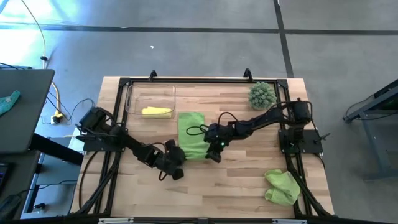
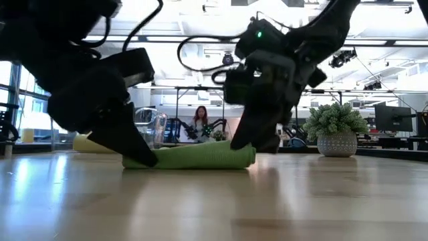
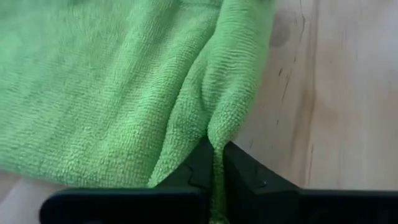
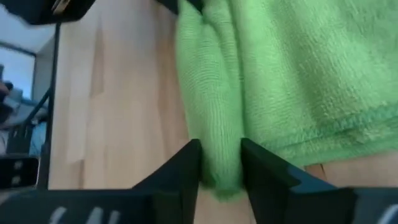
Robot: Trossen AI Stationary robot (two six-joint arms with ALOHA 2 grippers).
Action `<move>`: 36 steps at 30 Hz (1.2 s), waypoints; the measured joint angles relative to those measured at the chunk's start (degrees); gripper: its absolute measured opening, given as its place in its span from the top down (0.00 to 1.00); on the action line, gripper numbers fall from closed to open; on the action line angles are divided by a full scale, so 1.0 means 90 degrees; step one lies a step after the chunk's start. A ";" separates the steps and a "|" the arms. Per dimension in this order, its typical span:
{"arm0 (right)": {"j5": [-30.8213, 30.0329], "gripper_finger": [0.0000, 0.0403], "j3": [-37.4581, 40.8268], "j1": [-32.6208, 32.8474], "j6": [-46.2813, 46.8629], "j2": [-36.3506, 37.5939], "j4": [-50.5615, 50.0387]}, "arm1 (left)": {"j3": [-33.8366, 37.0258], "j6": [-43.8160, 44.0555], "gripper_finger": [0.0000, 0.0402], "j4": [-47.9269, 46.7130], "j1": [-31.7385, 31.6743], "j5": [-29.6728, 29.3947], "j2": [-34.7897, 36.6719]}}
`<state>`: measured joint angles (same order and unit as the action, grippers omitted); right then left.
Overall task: Roll microfiber towels into tight, uniform cylinder then place into a basket
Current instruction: Roll the green microfiber cloth
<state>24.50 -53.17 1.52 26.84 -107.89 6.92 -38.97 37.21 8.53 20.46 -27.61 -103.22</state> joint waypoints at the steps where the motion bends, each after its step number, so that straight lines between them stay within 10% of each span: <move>1: 0.0001 0.71 0.0000 0.0000 -0.0153 0.0144 -0.0161 | 0.0007 0.0047 0.97 0.0005 -0.0008 0.0092 0.0034; 17: -0.3902 0.70 -0.0024 0.1984 -0.3874 0.0887 -0.0007 | 0.1845 0.1717 0.99 0.2581 -0.0939 0.2401 0.0894; 36: -0.5232 0.70 -0.0032 0.2086 -0.4992 -0.0384 0.1083 | 0.1493 0.2344 0.98 0.1868 -0.1451 0.3348 0.0884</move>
<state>-22.60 -53.45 20.29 -18.09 -111.35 16.66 -25.54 58.30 25.34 7.40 2.53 -95.26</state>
